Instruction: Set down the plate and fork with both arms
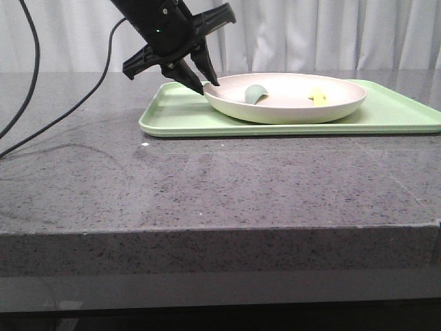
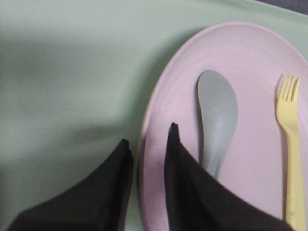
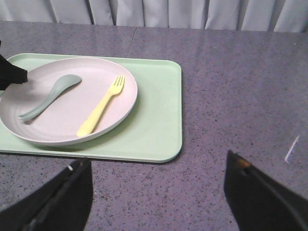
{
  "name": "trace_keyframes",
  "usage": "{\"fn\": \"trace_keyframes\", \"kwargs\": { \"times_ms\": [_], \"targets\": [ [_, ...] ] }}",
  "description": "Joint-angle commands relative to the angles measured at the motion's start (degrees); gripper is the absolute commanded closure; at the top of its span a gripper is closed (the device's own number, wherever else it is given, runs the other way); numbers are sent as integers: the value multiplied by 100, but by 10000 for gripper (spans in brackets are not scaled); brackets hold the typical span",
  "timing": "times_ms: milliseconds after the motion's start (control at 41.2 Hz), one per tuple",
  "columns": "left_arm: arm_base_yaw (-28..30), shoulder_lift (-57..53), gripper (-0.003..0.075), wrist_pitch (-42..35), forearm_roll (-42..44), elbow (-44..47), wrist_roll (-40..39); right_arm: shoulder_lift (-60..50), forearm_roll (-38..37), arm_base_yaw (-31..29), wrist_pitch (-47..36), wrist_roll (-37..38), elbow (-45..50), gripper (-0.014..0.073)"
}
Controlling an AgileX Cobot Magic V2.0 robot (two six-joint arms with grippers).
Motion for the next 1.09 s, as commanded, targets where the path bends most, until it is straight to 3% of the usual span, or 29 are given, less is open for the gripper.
{"fn": "trace_keyframes", "kwargs": {
  "times_ms": [0, 194, 412, 558, 752, 1068],
  "targets": [
    [2, -686, 519, -217, 142, -190, -9, 37, -1, -1, -449, -37, -213, 7],
    [74, -1236, 536, 70, 1030, -190, -9, 37, -1, -1, -449, -37, -213, 7],
    [74, -1676, 718, 310, 1827, -178, -9, 37, -1, -1, -451, -37, -213, 7],
    [74, -2113, 738, 354, 2262, 126, -20, 37, -1, -1, -451, -37, -213, 7],
    [257, -2902, 738, 194, 2863, 1101, -178, 37, -1, -1, -451, -37, -213, 7],
    [1377, -4694, 738, -717, 2876, 3318, -212, 37, -1, -1, -451, -37, -213, 7]
  ]
}}
